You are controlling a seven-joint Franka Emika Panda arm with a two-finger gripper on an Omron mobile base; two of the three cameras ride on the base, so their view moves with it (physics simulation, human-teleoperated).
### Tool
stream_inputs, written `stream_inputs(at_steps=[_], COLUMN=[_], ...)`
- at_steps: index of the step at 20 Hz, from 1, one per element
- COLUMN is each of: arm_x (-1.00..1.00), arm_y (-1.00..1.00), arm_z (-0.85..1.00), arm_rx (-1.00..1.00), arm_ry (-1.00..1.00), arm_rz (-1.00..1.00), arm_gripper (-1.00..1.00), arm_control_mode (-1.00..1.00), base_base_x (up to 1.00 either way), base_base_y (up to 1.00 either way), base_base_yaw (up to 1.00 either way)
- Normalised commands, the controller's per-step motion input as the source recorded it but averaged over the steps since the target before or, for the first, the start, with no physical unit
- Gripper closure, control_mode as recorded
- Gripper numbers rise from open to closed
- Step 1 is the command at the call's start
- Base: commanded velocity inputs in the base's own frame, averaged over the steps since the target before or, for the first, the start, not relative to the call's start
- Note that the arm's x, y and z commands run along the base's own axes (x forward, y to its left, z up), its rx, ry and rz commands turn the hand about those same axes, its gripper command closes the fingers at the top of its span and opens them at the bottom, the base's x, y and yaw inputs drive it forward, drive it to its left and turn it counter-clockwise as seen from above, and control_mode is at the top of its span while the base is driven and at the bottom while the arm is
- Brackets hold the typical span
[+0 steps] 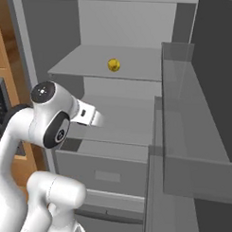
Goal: Retrieve a lemon from the fridge and place it on the cutting board with the fish.
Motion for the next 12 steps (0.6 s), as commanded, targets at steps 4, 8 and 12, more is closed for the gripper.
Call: stream_inputs(at_steps=[4, 8, 12], arm_x=[-0.12, -0.15, 0.00], arm_y=[0.00, 0.00, 0.00], arm_z=[0.91, 0.93, 0.70], arm_rx=[0.07, 0.04, 0.00], arm_ry=[-0.18, -0.07, -0.13], arm_rz=[-0.08, -0.02, 0.00], arm_gripper=[-1.00, -1.00, -1.00], arm_control_mode=[-1.00, -1.00, -1.00], base_base_x=[0.00, 0.00, 0.00], base_base_y=[0.00, 0.00, 0.00], base_base_yaw=[0.00, 0.00, 0.00])
